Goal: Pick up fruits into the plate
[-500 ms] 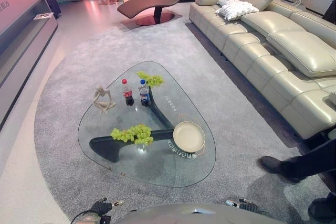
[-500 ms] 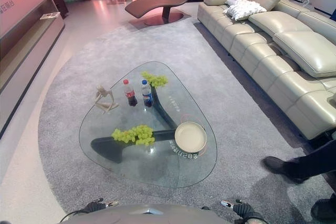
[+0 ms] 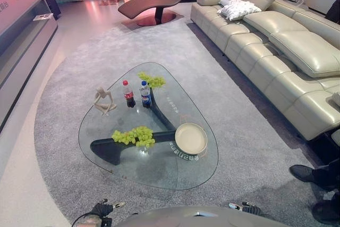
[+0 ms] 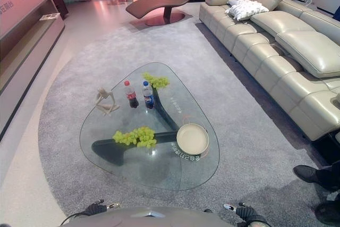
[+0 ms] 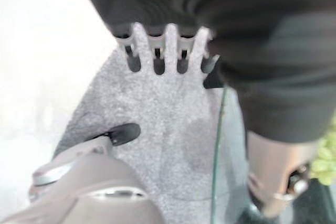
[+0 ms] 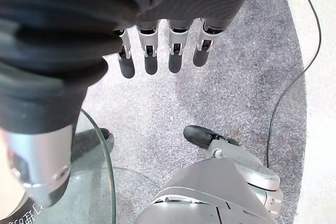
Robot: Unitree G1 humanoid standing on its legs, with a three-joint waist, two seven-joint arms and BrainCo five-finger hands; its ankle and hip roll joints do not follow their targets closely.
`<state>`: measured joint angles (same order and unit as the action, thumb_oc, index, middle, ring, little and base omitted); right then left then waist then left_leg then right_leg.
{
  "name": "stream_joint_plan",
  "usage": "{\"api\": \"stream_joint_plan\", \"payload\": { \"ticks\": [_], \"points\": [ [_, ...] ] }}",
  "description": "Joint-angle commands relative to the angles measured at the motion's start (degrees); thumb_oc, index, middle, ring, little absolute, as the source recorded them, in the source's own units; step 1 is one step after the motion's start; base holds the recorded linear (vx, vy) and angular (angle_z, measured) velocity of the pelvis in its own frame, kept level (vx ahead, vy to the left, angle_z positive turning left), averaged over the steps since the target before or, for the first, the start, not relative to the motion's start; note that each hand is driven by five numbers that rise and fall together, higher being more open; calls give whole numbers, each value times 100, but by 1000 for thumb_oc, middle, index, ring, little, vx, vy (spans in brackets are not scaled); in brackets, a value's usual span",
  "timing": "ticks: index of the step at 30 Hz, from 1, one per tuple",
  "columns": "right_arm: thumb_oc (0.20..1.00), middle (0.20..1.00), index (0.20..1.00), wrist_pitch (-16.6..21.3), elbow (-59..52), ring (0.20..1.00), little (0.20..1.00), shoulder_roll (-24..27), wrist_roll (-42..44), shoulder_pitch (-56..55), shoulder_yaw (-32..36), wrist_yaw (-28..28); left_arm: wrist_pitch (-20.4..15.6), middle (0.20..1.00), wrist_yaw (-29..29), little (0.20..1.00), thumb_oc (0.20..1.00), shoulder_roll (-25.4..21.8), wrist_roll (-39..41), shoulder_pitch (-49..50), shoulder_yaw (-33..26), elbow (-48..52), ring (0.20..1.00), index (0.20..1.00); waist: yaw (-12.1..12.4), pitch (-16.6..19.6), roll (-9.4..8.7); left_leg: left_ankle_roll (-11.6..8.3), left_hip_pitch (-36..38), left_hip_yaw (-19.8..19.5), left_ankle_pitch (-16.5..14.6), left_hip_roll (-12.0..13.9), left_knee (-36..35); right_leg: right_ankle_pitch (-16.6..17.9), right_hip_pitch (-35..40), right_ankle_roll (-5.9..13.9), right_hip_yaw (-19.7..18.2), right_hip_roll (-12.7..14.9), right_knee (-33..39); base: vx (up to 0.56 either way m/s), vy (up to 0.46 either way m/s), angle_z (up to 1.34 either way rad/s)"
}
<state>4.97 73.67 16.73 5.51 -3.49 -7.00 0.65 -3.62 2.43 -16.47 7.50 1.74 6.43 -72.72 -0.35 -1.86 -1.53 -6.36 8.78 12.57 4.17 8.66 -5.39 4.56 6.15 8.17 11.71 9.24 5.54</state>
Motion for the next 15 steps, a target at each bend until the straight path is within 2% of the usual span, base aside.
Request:
{"api": "stream_joint_plan", "payload": {
  "ticks": [1,9,11,13,15],
  "points": [
    [1000,1000,1000,-14,251,1000,1000,30,-83,632,51,-79,-472,1000,235,1000,1000,-99,341,-570,-272,-156,1000,1000,-73,-352,2,145,49,-44,-555,-29,145,-420,228,39,248,90,-254,0,0,0],
    [1000,1000,1000,-64,214,1000,1000,186,-168,628,58,-170,-901,1000,790,1000,1000,-314,170,-771,-242,315,1000,1000,-142,-353,79,133,56,8,-524,-22,131,-407,213,47,221,87,-249,0,0,0],
    [1000,1000,1000,-75,186,1000,1000,225,-171,633,41,-184,-982,1000,1022,1000,1000,-392,-93,-828,-217,426,1000,1000,-163,-370,95,134,52,29,-519,-25,126,-402,203,48,216,85,-240,9,8,-2],
    [1000,1000,1000,-76,145,1000,1000,290,-185,643,0,-203,-1086,1000,1491,1000,1000,-543,-546,-909,-90,598,1000,1000,-200,-413,127,134,31,56,-503,-27,132,-396,161,54,191,83,-253,2,21,-7],
    [1000,1000,1000,-71,94,1000,1000,343,-163,657,-61,-203,-997,1000,1765,1000,1000,-734,-791,-1035,4,815,1000,1000,-228,-468,157,134,-27,85,-485,-29,141,-389,93,58,173,89,-262,-37,27,-10]
  ]
}}
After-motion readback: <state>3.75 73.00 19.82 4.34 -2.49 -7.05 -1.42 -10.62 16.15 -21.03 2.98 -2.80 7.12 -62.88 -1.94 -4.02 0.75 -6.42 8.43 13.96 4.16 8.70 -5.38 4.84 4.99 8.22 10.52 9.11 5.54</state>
